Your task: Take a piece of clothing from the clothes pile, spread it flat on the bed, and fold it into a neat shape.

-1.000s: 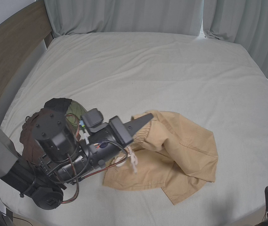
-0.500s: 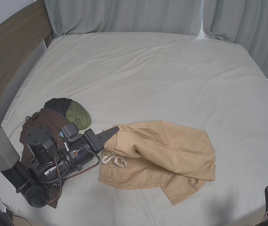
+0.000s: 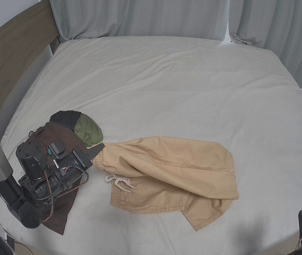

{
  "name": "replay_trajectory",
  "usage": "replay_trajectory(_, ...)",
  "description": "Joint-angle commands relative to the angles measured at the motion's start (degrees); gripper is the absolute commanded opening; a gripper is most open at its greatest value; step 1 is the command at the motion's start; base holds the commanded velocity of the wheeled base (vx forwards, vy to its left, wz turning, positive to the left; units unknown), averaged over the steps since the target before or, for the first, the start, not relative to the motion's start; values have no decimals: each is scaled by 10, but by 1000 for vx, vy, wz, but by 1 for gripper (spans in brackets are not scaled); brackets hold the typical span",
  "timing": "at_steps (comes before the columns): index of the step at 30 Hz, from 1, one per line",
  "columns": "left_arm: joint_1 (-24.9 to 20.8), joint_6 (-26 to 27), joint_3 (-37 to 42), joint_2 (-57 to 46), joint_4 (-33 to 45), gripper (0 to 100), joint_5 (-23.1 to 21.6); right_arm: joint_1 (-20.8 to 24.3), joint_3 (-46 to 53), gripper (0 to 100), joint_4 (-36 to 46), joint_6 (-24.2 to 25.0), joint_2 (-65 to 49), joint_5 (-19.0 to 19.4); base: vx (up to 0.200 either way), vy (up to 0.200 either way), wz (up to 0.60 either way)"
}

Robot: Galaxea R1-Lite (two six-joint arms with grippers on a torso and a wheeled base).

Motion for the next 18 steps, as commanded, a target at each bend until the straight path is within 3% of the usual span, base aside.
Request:
replay_trajectory(1,45,27,8,6,0,0,-19,0,10,100,-1,1,-9,0,0,0,0)
replay_trajectory(4,73,100,13,18,0,0,-40,1,10,100,0,0,-9,0,0,0,0)
replay_trajectory(7,73,131,20,35,0,0,-45,0,10,100,-1,0,-9,0,0,0,0)
replay_trajectory(18,61,170,-2,71,0,0,-46,1,10,100,-1,1,-9,0,0,0,0)
